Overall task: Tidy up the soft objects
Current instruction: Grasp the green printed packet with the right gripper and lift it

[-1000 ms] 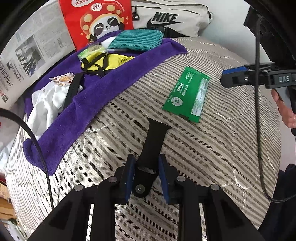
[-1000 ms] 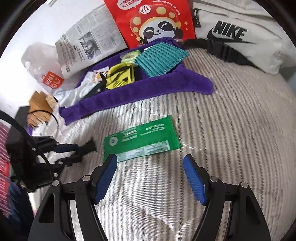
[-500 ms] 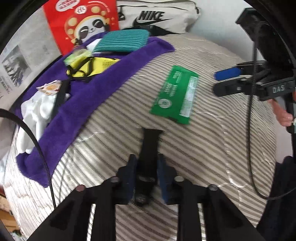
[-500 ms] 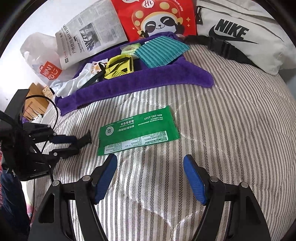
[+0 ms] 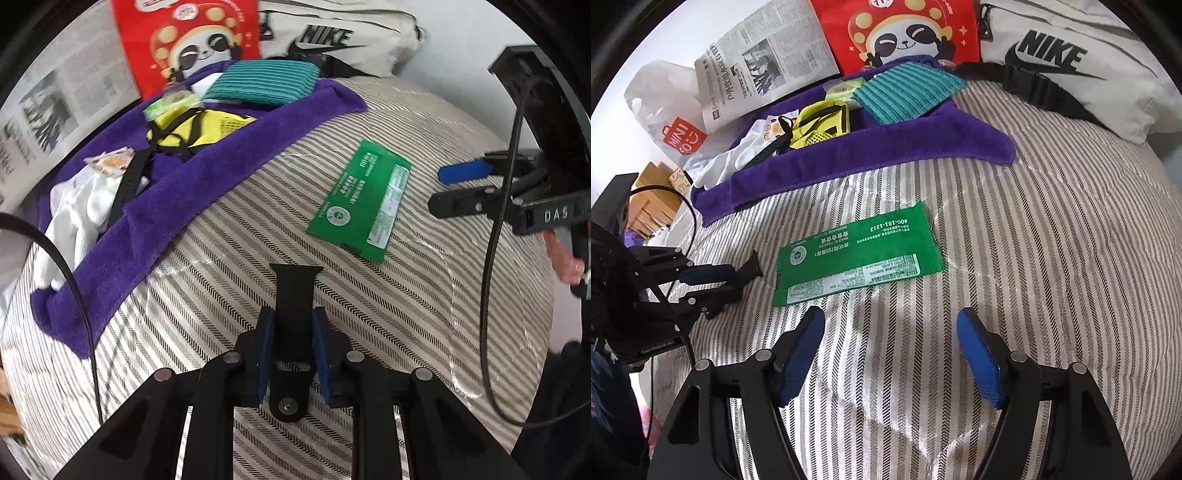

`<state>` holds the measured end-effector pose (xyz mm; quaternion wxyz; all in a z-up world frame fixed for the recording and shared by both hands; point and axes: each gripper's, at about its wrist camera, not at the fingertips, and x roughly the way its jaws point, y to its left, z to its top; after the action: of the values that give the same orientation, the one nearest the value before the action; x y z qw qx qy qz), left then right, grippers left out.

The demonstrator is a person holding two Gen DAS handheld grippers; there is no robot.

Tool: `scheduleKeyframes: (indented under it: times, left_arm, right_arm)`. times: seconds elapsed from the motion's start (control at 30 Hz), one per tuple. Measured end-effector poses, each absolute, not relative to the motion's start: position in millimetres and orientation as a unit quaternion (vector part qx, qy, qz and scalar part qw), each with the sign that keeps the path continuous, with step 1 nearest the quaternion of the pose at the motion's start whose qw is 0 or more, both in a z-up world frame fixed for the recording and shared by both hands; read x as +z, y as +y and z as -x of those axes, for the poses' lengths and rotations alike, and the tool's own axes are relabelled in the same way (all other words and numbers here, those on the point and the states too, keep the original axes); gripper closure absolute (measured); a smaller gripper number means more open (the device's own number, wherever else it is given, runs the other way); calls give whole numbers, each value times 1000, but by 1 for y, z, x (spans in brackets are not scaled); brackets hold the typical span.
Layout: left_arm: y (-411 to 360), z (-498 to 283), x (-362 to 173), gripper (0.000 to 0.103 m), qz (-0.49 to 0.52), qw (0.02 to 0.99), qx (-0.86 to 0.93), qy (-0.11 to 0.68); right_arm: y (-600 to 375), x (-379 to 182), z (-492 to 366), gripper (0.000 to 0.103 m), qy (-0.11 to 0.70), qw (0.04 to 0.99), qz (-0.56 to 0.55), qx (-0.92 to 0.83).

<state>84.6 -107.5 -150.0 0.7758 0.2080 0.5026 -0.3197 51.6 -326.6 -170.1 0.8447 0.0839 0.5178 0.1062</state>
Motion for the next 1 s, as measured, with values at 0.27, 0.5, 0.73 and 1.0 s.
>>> scheduleKeyframes:
  times: [0.27,0.5,0.73,1.0]
  left_arm:
    - [-84,-74,-148,83,-193,789,-275,514]
    - [-66,-65,-148,83,-177,796,-259,517]
    - [-61,-62,-148,83,-158,804,-259,512]
    - [-58,-59,-147,82,-150,806,-265,508]
  right_arm:
    - [-312,-172,-63,30,515,851,-19,103]
    - [-290,-178,-61,23,508,851,71,111]
    - [-261,-175,-81,23,479,857,144,123]
    - [-252,-174,-109,8,429,852,250,167]
